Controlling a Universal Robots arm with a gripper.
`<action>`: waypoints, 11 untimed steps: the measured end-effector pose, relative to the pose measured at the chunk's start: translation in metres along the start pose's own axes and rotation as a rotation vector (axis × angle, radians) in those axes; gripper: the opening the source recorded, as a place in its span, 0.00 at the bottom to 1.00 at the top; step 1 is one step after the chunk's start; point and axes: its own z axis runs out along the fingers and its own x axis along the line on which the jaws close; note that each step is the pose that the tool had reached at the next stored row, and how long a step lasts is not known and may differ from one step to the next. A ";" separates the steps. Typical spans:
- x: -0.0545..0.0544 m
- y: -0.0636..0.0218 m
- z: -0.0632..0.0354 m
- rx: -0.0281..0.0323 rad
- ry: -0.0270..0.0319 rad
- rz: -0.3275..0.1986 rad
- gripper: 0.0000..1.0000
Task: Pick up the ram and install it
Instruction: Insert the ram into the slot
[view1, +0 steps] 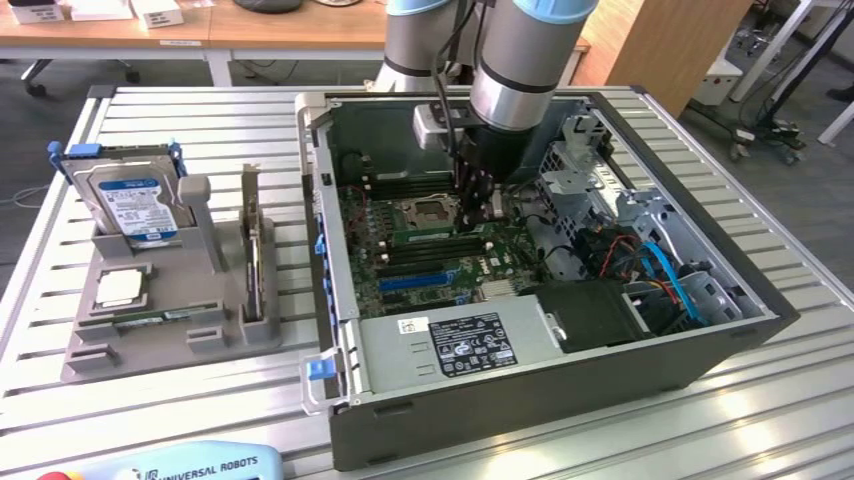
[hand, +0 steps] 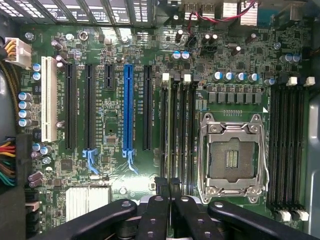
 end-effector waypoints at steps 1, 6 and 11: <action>0.000 0.0000 0.0000 0.0000 -0.0001 0.000 0.11; 0.000 -0.0002 0.0043 0.0001 -0.0003 0.000 0.11; 0.000 -0.0002 0.0048 0.0001 -0.0003 0.000 0.11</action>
